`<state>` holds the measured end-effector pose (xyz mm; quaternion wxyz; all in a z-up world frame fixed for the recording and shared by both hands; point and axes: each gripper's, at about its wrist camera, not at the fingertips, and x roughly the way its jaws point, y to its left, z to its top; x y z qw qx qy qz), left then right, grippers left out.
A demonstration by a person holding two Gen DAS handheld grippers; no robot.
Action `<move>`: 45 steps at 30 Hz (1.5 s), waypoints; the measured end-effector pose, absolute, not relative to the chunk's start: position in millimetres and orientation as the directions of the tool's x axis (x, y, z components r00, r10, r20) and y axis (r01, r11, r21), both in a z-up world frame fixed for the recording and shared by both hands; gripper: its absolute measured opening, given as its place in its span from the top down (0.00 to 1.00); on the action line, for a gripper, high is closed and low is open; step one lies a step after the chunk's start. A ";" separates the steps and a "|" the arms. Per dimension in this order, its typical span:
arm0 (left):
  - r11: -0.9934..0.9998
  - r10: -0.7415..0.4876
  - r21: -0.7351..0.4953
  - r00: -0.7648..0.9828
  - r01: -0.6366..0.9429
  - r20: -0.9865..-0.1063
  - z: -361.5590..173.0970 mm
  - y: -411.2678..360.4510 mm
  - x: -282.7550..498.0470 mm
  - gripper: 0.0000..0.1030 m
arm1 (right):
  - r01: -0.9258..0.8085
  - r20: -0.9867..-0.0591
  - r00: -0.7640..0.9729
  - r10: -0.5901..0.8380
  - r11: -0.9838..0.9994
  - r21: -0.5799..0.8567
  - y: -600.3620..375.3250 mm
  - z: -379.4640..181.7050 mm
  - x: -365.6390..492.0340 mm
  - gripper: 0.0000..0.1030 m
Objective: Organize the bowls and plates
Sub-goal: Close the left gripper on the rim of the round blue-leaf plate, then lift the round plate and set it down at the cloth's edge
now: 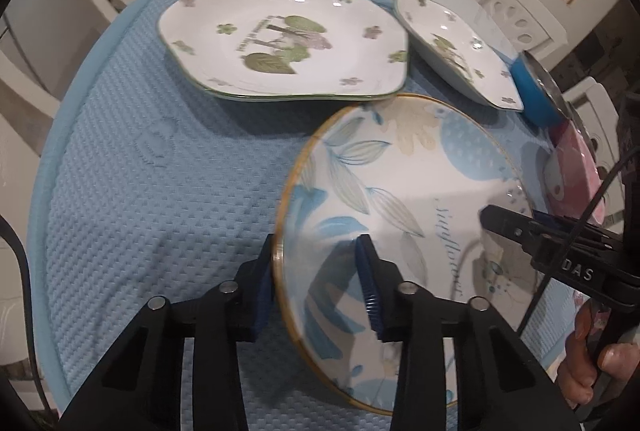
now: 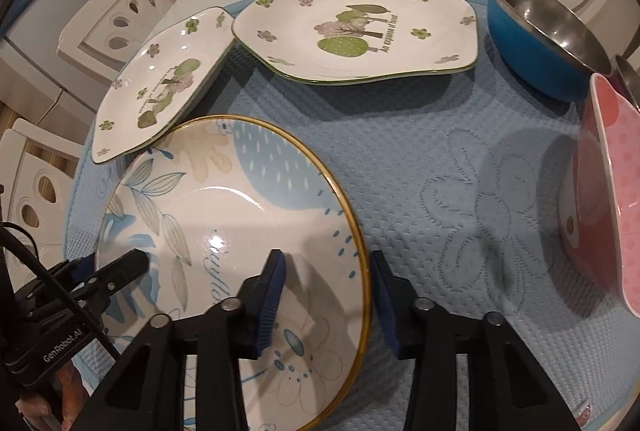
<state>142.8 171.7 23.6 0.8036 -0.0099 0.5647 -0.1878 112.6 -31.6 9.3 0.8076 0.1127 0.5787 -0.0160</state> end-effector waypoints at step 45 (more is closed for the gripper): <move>0.997 -0.065 -0.047 0.407 0.056 -0.911 55.7 276.2 46.9 0.66 | -0.091 -0.953 0.249 0.172 0.984 0.154 92.3 13.2 40.0 0.62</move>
